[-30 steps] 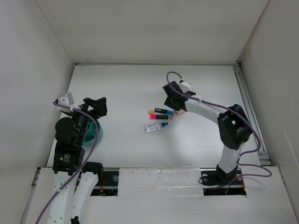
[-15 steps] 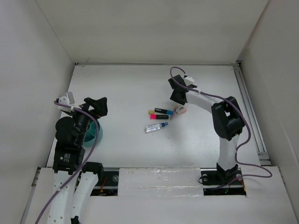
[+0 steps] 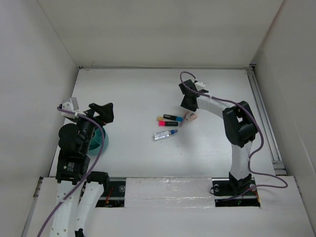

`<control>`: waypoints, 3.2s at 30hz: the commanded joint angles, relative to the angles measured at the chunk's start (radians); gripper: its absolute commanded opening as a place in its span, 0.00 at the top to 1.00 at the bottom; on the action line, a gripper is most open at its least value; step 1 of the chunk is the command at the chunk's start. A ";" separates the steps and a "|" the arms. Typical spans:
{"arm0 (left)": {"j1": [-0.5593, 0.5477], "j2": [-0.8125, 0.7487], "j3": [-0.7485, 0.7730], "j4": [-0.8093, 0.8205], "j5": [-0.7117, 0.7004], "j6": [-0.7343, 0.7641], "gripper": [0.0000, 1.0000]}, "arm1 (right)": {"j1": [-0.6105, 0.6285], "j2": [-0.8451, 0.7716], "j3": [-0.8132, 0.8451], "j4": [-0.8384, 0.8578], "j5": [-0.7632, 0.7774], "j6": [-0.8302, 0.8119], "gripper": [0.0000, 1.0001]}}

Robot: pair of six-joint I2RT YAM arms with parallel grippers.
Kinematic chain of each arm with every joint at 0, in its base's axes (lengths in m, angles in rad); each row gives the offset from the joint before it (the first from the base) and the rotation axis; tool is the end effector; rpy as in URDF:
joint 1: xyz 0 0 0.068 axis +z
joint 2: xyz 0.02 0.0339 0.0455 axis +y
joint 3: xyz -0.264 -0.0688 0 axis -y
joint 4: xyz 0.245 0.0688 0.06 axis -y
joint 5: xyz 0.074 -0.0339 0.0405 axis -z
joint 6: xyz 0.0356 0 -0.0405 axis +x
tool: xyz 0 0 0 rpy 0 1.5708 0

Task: Sort the stationery into containers
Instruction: Pick up the pen from the center of the board, then place the pen in the storage box.

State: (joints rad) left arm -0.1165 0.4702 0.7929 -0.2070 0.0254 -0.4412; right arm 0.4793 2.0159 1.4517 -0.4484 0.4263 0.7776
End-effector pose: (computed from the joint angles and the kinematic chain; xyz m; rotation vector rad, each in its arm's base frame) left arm 0.1060 -0.0133 0.3804 -0.2173 1.4564 -0.4731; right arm 0.3876 0.1848 0.1812 0.5141 2.3989 -0.0162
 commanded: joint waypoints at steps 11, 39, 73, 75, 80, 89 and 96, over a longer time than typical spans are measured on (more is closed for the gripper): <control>-0.002 0.013 -0.006 0.041 -0.016 0.016 0.00 | 0.047 -0.003 -0.050 -0.023 0.025 0.057 0.53; -0.002 0.004 -0.006 0.032 -0.036 0.007 0.00 | 0.065 0.110 0.096 -0.127 0.018 0.078 1.00; -0.002 0.090 -0.070 0.253 0.608 0.007 0.00 | 0.421 -0.448 -0.008 0.377 -0.113 -0.110 1.00; -0.002 0.099 -0.070 0.274 0.649 -0.002 0.00 | 0.421 -0.474 -0.045 0.440 -0.194 -0.110 1.00; -0.002 0.110 -0.089 0.351 0.777 -0.025 0.00 | 0.418 -0.519 -0.063 0.562 -0.335 -0.138 1.00; -0.011 0.088 -0.101 0.397 0.861 -0.037 0.04 | 0.418 -0.549 -0.108 0.829 -0.698 -0.120 1.00; -0.011 0.088 -0.092 0.365 0.823 -0.027 0.11 | 0.418 -0.549 -0.171 0.958 -0.836 -0.110 1.00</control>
State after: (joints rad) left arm -0.1230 0.5648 0.6941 0.1238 0.8444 -0.4755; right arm 0.9028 1.4910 1.2919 0.3759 -0.2981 0.6632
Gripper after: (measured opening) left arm 0.900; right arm 0.198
